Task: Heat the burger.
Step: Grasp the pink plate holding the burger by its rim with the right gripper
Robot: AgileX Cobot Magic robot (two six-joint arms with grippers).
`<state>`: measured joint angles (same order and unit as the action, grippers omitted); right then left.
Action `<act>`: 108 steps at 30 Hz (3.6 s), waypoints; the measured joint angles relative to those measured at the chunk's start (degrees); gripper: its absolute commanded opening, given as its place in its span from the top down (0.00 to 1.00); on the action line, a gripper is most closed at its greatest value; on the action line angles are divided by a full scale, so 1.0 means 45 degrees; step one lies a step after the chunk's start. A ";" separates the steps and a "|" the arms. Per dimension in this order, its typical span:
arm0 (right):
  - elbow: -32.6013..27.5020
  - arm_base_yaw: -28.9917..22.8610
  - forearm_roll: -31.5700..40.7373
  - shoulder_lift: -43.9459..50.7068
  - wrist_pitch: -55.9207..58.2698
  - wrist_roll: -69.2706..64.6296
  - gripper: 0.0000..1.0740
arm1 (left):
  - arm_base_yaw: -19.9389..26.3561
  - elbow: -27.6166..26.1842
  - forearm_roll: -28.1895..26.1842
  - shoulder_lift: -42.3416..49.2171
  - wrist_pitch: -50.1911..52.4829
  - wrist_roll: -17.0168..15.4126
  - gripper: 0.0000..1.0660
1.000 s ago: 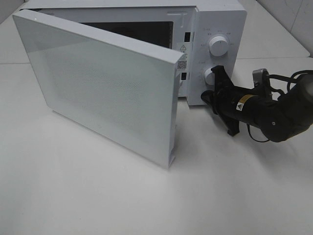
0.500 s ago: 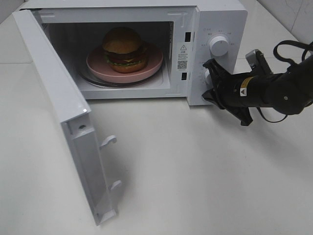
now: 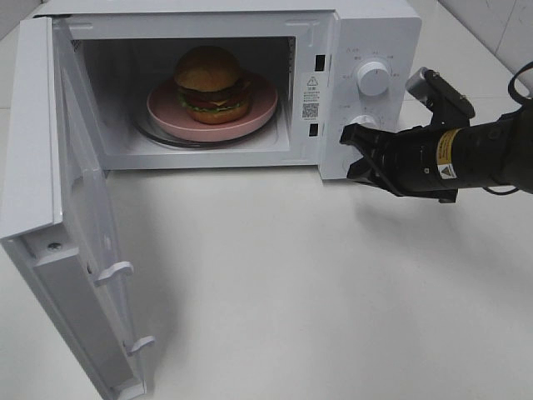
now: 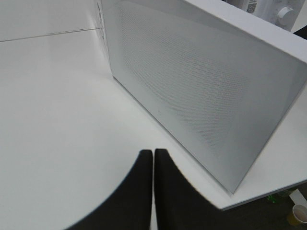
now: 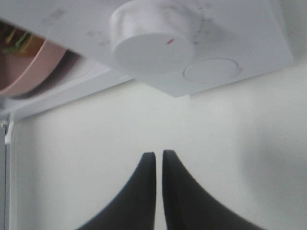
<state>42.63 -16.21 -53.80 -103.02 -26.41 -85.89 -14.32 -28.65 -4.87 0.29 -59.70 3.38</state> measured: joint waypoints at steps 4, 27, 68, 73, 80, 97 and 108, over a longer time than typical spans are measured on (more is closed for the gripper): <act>0.0000 0.0000 -0.1897 0.0382 -0.0395 0.0344 0.98 | 0.0000 0.0000 0.0000 0.0000 0.0000 0.0000 1.00; -0.0013 0.0000 -0.7130 0.0853 0.0777 0.8569 0.93 | 0.0000 0.0000 -0.0013 0.0000 0.0000 0.0000 1.00; -0.0013 0.0013 2.0321 0.3552 1.2885 2.6280 0.76 | 0.0000 0.0000 -0.0013 0.0000 0.0000 0.0000 1.00; -0.0013 0.0013 2.1199 0.3552 1.2962 2.7451 0.57 | 0.0000 0.0000 -0.0013 0.0000 0.0000 0.0000 1.00; 0.0369 0.0013 2.1429 0.3552 1.3140 2.7566 0.45 | 0.0000 0.0000 -0.0013 0.0000 0.0000 0.0000 1.00; 0.2368 -0.3616 2.0716 0.3387 1.1790 3.1424 0.44 | 0.0000 0.0000 -0.0013 0.0000 0.0000 0.0000 1.00; 0.4889 -0.5895 1.7214 0.1362 1.1599 3.1169 0.45 | 0.0000 0.0000 -0.0013 0.0000 0.0000 0.0000 1.00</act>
<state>64.63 -42.74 23.66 -96.89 25.78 54.37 -14.32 -28.65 -4.93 0.29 -59.70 3.38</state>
